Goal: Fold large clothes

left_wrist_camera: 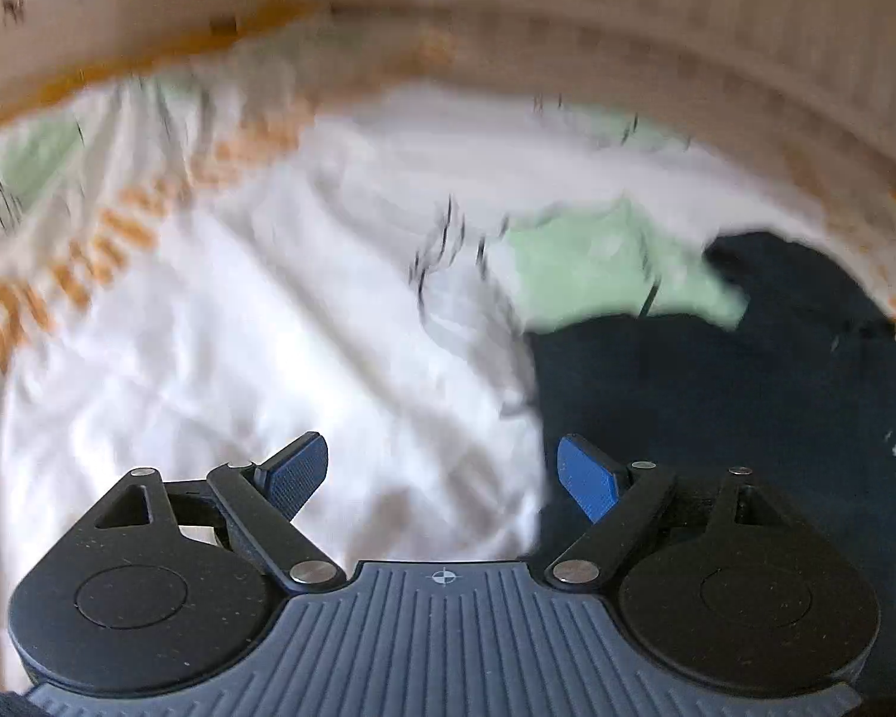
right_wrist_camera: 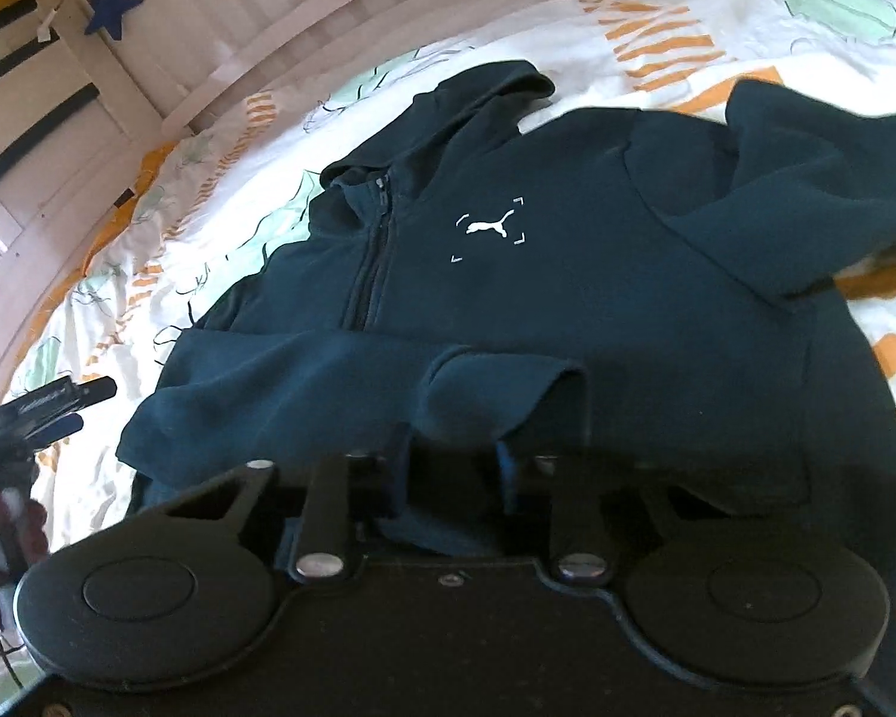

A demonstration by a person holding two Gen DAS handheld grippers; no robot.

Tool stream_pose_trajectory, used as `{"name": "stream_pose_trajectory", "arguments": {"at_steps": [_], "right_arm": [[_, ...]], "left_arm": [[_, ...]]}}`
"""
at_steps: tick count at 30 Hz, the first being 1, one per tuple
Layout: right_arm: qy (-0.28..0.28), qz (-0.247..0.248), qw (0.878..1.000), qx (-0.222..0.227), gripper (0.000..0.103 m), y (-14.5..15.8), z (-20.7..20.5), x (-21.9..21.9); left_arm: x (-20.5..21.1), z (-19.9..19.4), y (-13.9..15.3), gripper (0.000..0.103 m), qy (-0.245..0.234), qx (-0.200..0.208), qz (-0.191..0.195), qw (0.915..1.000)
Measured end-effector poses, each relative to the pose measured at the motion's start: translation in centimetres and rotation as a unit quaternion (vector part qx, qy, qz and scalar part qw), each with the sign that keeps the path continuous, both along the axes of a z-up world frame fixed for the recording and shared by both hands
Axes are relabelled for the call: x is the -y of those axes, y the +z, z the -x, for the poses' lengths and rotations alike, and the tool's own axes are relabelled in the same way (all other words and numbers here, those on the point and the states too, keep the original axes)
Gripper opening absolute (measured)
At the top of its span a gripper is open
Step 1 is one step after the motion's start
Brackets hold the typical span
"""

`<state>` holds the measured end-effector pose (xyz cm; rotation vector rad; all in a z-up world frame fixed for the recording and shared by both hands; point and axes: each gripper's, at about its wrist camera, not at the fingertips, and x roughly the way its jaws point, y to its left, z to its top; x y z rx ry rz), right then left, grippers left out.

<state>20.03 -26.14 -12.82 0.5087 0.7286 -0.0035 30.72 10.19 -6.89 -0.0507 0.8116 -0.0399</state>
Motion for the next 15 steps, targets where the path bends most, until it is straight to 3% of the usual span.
{"name": "stream_pose_trajectory", "arguments": {"at_steps": [2, 4, 9, 15], "right_arm": [[0.006, 0.019, 1.0, 0.008, 0.026, 0.6, 0.0, -0.3], [0.011, 0.049, 0.999, 0.021, 0.022, 1.6, -0.1, -0.7], [0.03, 0.102, 0.993, 0.057, 0.02, 4.9, -2.4, -0.5], [0.041, 0.124, 0.983, 0.129, 0.019, 8.4, -4.5, 0.8]], "left_arm": [[-0.1, 0.2, -1.7, 0.084, -0.022, -0.036, -0.012, 0.999], [-0.3, 1.9, -2.5, 0.085, -0.028, -0.017, -0.025, 0.9991], [-1.0, 3.3, -2.6, 0.085, -0.02, -0.017, -0.004, 0.9996], [-0.8, 4.0, -2.6, 0.085, -0.008, -0.003, 0.005, 0.9999]]}}
